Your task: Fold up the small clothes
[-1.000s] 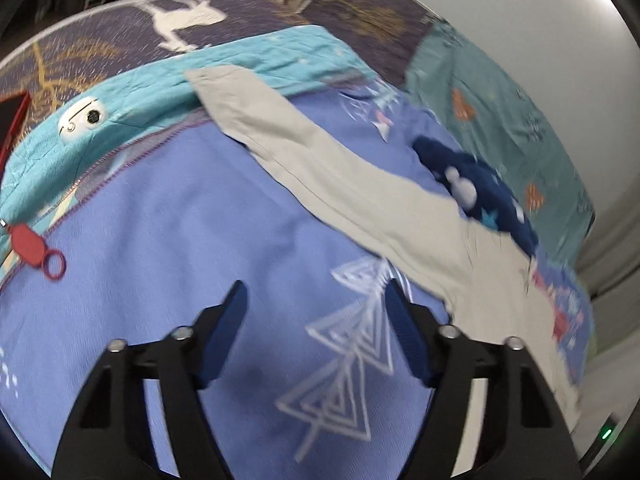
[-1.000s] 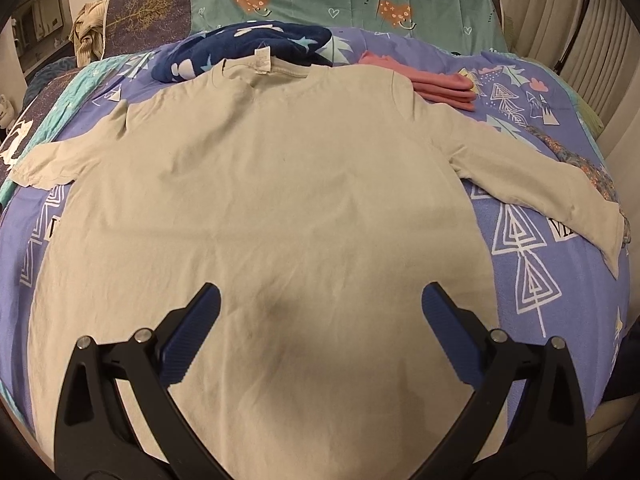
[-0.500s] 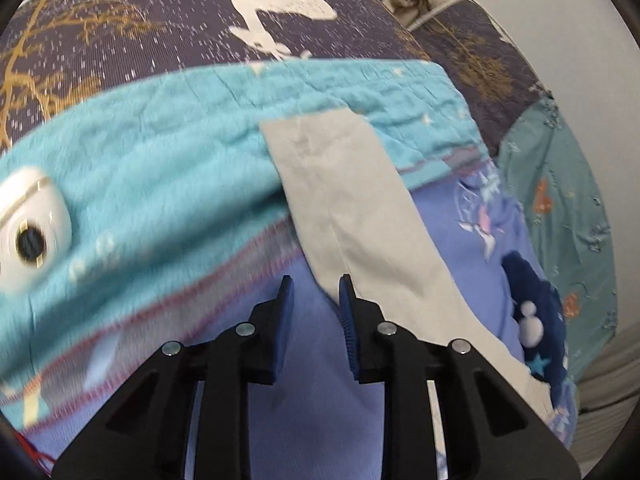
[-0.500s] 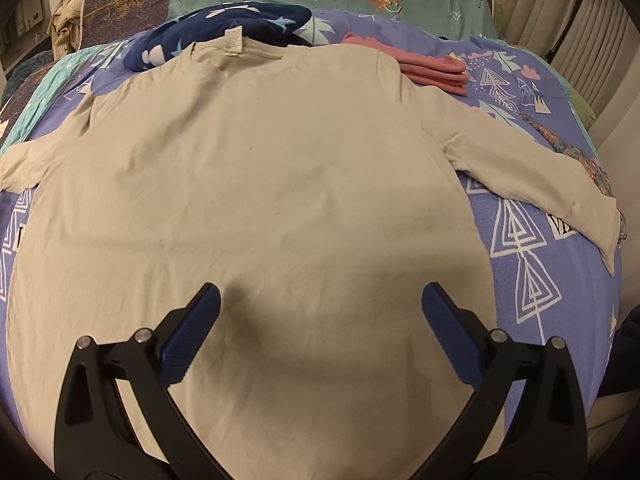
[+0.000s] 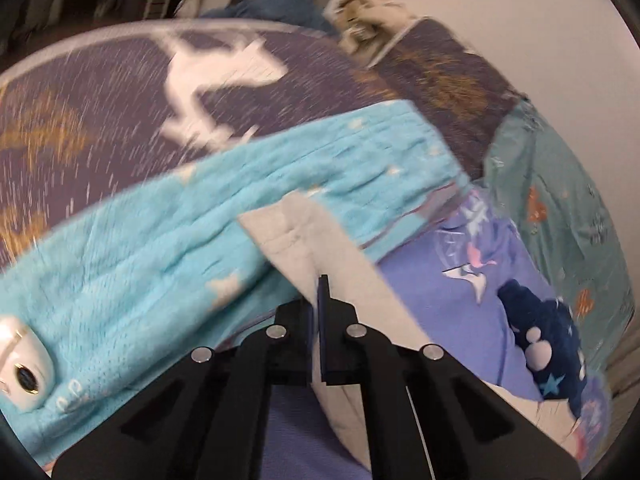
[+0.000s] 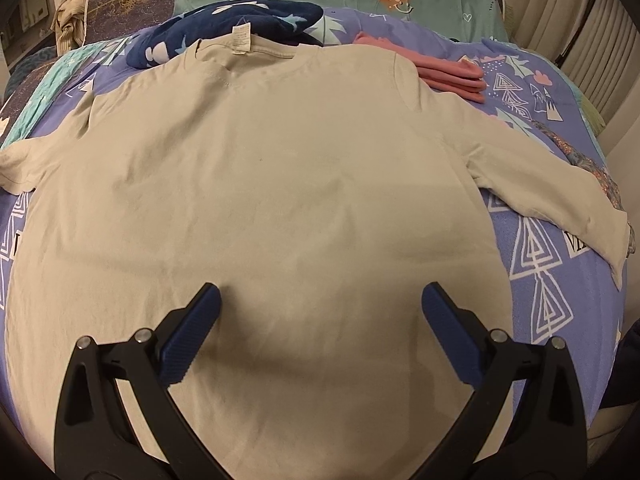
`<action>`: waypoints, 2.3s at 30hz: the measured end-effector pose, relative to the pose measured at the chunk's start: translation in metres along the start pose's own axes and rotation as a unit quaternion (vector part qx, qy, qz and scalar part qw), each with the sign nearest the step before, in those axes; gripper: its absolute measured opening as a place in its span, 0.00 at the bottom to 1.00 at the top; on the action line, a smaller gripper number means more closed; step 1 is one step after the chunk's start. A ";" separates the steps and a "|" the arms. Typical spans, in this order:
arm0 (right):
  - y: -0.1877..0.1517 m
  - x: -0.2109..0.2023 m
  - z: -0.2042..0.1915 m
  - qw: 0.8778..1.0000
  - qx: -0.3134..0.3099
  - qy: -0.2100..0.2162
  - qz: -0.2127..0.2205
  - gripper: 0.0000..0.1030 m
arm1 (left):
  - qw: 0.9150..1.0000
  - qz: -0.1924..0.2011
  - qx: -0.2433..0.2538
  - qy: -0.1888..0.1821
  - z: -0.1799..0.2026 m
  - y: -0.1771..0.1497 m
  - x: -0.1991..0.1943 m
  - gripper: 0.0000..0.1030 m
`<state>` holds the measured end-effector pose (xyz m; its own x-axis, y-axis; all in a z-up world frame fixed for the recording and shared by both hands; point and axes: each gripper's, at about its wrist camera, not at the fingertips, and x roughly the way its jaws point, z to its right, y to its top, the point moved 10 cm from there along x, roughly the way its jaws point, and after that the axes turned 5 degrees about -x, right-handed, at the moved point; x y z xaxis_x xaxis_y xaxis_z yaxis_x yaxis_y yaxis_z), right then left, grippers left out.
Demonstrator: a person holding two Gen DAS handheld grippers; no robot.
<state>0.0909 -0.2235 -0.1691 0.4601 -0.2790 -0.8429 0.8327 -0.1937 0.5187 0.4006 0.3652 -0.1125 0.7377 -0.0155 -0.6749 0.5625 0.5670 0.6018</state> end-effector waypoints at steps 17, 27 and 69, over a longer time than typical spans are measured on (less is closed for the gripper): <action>0.002 -0.003 0.072 0.997 0.064 -0.026 0.021 0.98 | 0.850 -0.075 0.447 -0.268 0.367 -0.337 -0.143 0.06; 0.026 -0.008 0.063 0.996 0.045 0.061 0.037 0.68 | 0.846 -0.063 0.485 -0.213 0.306 -0.348 -0.150 0.31; 0.105 0.043 0.031 0.990 -0.008 0.136 0.049 0.24 | 0.883 -0.051 0.464 -0.040 0.183 -0.289 -0.095 0.44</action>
<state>0.1886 -0.2851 -0.1460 0.6031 -0.0328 -0.7970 0.7835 -0.1632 0.5996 0.2365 0.0517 -0.1445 0.6683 -0.1067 -0.7362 0.6644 -0.3595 0.6552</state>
